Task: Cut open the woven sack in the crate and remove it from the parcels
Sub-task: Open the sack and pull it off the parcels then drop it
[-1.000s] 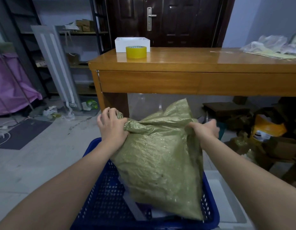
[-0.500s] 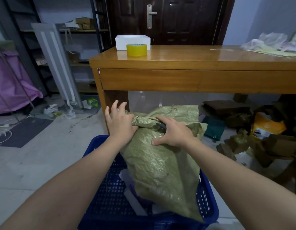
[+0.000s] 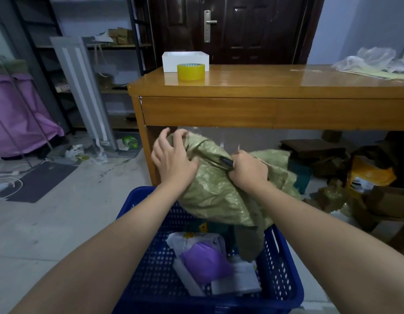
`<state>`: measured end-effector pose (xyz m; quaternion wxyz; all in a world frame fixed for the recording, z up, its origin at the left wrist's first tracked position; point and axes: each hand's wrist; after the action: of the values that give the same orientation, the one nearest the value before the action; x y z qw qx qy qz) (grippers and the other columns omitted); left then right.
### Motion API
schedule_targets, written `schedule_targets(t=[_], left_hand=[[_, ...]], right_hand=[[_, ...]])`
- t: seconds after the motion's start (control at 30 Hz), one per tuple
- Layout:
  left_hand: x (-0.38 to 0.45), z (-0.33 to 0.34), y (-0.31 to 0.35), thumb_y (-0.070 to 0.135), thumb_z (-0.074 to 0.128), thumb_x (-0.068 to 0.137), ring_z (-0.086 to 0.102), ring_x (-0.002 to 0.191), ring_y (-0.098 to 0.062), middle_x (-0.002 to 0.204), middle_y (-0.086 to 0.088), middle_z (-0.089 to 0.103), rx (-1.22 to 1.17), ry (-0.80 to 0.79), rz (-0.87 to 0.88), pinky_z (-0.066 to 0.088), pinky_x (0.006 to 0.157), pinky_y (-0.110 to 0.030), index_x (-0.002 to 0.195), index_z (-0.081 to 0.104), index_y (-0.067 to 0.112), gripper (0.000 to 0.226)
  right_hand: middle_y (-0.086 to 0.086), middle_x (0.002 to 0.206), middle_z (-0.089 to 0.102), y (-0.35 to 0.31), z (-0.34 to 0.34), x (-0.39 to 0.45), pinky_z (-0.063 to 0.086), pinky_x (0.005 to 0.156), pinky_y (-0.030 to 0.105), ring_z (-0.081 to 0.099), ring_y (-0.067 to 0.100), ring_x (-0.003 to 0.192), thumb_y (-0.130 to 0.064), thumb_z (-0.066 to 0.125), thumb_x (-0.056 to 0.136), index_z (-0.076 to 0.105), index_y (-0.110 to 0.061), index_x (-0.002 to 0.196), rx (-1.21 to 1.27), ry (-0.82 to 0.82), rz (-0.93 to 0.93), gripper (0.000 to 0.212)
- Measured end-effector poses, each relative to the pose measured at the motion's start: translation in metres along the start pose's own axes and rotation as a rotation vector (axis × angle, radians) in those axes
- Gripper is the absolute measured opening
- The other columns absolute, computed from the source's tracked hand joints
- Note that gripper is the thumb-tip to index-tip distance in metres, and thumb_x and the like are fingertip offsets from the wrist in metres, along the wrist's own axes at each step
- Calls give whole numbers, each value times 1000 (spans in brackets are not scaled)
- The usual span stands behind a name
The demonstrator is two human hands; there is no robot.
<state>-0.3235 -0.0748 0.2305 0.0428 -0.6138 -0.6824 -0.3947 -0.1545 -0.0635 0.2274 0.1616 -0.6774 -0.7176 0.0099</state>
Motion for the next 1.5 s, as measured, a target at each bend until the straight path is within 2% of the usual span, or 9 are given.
schedule_targets(t=[0.23, 0.4, 0.53, 0.73, 0.83, 1.0, 1.07, 1.23, 1.5], left_hand=[[-40, 22, 10, 54, 62, 83, 44, 108, -16, 104, 8, 51, -64, -432, 450, 32, 96, -36, 101, 58, 32, 28], [-32, 33, -16, 45, 71, 80, 40, 119, -22, 119, 4, 45, 130, -225, 122, 28, 101, -40, 105, 50, 30, 35], [-13, 21, -17, 41, 81, 70, 37, 119, -26, 126, -3, 37, -282, -92, -415, 36, 96, -42, 104, 32, 25, 62], [-10, 22, -18, 39, 69, 88, 47, 120, -24, 123, 2, 36, -765, -545, -578, 36, 92, -30, 144, 10, 16, 85], [-6, 30, -7, 55, 88, 56, 49, 128, -24, 140, 4, 43, -1056, -626, -662, 38, 105, -31, 155, 18, 12, 128], [-2, 30, -5, 22, 74, 85, 57, 114, -27, 127, -2, 52, -1026, -526, -684, 45, 90, -33, 144, 33, 6, 73], [3, 34, -9, 18, 71, 87, 54, 108, -26, 125, -5, 47, -994, -436, -695, 44, 87, -34, 143, 27, 4, 73], [5, 34, -17, 10, 58, 91, 52, 100, -24, 121, -12, 48, -869, -343, -773, 40, 81, -31, 137, 28, -2, 56], [3, 26, -22, 12, 59, 93, 50, 79, -14, 95, -1, 44, -792, -382, -707, 41, 72, -31, 121, 30, 10, 40]], right_hand=[[6, 81, 66, 7, -2, 0, 42, 61, 31, 63, 31, 77, -21, 60, 81, 64, -15, 83, 376, 13, 235, 8], [5, 71, 57, 7, -21, -6, 29, 47, 26, 41, 16, 50, -14, 66, 84, 59, -14, 84, 1118, -237, 424, 8], [0, 65, 48, 20, -13, -8, 26, 35, 20, 33, 9, 42, -10, 62, 83, 59, -11, 89, 1383, -329, 538, 7], [-8, 39, 35, 27, -13, -14, 20, 42, 17, 24, 4, 28, -15, 55, 86, 50, -14, 65, 1720, -461, 622, 22], [-8, 37, 33, 27, -9, -14, 22, 51, 20, 24, 5, 27, -18, 57, 83, 49, -15, 64, 1799, -492, 646, 21], [-3, 43, 48, 28, -14, -18, 43, 42, 20, 41, 10, 29, -22, 58, 86, 58, -10, 72, 1746, -483, 692, 18], [8, 83, 71, 28, -12, -16, 53, 69, 32, 66, 20, 68, -26, 67, 84, 64, -6, 110, 1553, -382, 657, 33], [-2, 157, 28, 24, -6, -21, 48, 99, 46, 41, 21, 134, -14, 66, 91, 21, -40, 151, 1302, 63, 207, 79], [1, 158, 30, 32, -11, -12, 33, 113, 38, 32, 24, 144, -18, 84, 74, 21, -20, 156, 685, -474, -20, 104]])
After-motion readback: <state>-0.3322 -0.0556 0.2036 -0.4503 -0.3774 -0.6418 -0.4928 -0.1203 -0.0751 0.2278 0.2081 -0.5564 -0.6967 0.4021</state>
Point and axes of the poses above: each hand's wrist, its own x-axis towards the middle knuckle, its own z-axis out of the palm, y = z × x
